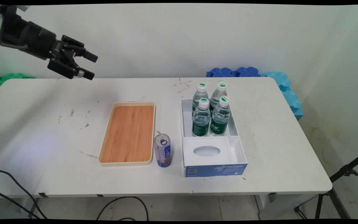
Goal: Pick up the green bottle from the white box
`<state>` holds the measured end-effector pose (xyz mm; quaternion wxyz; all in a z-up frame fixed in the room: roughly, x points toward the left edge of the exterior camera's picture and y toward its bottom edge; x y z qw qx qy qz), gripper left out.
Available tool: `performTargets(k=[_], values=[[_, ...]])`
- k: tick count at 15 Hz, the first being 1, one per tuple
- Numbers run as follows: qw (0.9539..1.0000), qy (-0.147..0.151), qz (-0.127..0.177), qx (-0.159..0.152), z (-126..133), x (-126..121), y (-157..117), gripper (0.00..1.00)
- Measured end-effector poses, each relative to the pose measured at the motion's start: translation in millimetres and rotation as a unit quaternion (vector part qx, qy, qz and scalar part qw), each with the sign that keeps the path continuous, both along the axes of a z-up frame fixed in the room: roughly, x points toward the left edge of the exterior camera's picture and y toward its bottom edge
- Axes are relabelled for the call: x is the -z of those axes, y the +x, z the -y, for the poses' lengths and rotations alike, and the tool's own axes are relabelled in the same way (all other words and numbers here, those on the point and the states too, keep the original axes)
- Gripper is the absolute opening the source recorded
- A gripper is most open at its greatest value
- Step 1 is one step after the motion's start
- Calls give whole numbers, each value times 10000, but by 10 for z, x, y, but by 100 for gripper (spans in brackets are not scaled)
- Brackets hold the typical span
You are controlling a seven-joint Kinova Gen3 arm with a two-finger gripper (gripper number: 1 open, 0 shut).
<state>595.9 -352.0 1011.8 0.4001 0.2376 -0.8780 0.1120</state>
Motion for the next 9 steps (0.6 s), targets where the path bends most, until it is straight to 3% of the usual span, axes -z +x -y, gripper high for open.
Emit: performTargets(k=[3,9], values=[[10000,32,-66,-41,26,-27,-173,100],[9998,4,-199,-64,227,12,-854,100]])
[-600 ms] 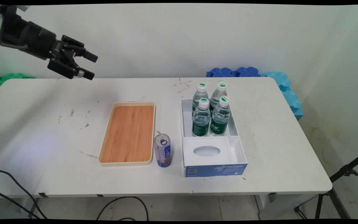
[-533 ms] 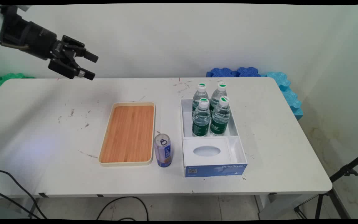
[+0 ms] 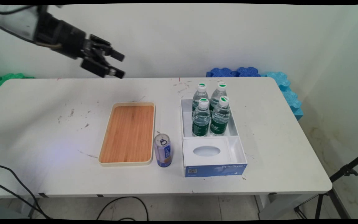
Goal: Pick up the green bottle from the white box
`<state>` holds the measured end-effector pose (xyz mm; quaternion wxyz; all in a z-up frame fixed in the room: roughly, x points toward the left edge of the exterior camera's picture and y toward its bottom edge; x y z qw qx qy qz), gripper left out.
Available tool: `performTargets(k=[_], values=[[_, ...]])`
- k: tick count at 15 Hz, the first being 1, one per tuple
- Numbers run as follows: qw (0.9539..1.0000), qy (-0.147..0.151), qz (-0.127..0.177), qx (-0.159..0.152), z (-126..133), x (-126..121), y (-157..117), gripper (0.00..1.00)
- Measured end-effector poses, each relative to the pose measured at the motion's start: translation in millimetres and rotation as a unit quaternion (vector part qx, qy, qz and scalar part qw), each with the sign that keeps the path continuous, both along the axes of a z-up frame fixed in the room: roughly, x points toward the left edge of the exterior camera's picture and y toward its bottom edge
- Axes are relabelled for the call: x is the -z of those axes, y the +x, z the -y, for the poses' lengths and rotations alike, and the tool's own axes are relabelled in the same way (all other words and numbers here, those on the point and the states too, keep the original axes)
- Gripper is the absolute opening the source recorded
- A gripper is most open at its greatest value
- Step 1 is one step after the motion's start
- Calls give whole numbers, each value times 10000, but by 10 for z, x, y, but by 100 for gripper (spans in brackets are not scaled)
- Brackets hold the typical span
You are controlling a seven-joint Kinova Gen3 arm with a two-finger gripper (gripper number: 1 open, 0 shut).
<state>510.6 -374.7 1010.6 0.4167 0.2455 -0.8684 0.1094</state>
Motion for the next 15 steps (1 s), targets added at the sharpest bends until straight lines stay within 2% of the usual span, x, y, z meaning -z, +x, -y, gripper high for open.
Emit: performTargets(k=[7,15], values=[[9999,109,56,59,161,314,-598,100],[9994,268,124,158,337,936,-1321,100]])
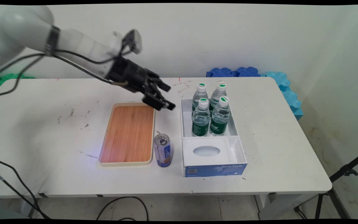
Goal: Pick up the green bottle from the white box
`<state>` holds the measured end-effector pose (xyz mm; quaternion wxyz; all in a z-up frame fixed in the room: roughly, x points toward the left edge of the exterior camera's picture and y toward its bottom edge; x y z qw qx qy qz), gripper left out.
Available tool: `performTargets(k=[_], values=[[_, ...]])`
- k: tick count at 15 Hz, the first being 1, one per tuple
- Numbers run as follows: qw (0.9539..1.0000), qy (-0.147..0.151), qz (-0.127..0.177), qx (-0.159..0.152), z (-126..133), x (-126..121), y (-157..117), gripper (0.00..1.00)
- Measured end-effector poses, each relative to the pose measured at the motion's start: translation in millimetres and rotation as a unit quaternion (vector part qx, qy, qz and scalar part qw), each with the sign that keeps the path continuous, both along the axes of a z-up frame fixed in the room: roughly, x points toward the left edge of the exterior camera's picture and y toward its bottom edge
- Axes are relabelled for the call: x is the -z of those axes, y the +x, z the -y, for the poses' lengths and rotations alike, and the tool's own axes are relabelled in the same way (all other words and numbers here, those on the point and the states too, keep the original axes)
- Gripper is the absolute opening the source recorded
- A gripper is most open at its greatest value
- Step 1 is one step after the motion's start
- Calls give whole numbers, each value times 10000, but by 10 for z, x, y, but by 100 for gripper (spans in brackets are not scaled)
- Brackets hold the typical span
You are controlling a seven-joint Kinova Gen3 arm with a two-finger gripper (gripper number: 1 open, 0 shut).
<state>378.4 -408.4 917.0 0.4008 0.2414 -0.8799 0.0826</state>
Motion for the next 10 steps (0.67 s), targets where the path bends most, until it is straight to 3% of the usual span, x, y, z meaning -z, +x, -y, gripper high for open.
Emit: performTargets(k=[10], values=[[9999,-99,94,15,231,621,-531,100]])
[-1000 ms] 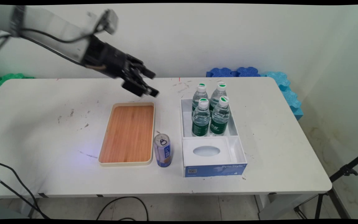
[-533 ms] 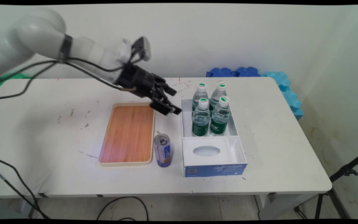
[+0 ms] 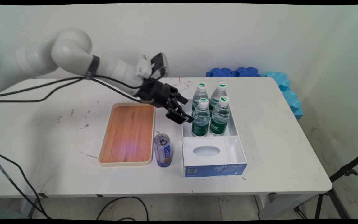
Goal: Pick up the green bottle from the white box
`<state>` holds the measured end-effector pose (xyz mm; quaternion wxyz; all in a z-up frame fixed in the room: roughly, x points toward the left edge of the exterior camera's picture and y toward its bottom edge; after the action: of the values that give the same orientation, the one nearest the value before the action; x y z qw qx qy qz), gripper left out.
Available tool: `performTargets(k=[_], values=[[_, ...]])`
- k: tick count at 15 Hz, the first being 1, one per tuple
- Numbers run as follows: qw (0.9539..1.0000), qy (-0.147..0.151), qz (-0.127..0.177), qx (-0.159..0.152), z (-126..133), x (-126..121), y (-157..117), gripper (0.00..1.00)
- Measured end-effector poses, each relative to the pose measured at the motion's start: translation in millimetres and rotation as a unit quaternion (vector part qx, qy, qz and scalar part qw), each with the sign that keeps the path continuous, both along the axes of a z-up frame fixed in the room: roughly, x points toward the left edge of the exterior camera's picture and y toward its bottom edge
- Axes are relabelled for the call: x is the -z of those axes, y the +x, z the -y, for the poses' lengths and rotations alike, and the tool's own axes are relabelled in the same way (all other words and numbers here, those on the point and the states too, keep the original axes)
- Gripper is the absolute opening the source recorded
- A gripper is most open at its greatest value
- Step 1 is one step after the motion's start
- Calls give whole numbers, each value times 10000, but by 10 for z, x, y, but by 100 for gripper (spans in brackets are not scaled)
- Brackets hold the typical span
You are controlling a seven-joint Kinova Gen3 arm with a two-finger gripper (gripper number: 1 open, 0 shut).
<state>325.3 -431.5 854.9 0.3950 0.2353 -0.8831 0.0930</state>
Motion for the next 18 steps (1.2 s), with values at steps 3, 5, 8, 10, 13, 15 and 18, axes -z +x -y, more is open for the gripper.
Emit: performTargets(k=[3,5,8,10,13,15,18], values=[[10000,-8,-6,-27,54,124,-99,100],[10000,-8,-8,-38,85,204,-158,100],[10000,-2,-10,-46,120,297,-227,100],[10000,3,-10,-54,139,350,-261,100],[10000,-1,-18,-66,175,428,-315,100],[10000,-4,-26,-73,192,459,-338,100],[10000,-7,-53,-72,215,503,-376,100]])
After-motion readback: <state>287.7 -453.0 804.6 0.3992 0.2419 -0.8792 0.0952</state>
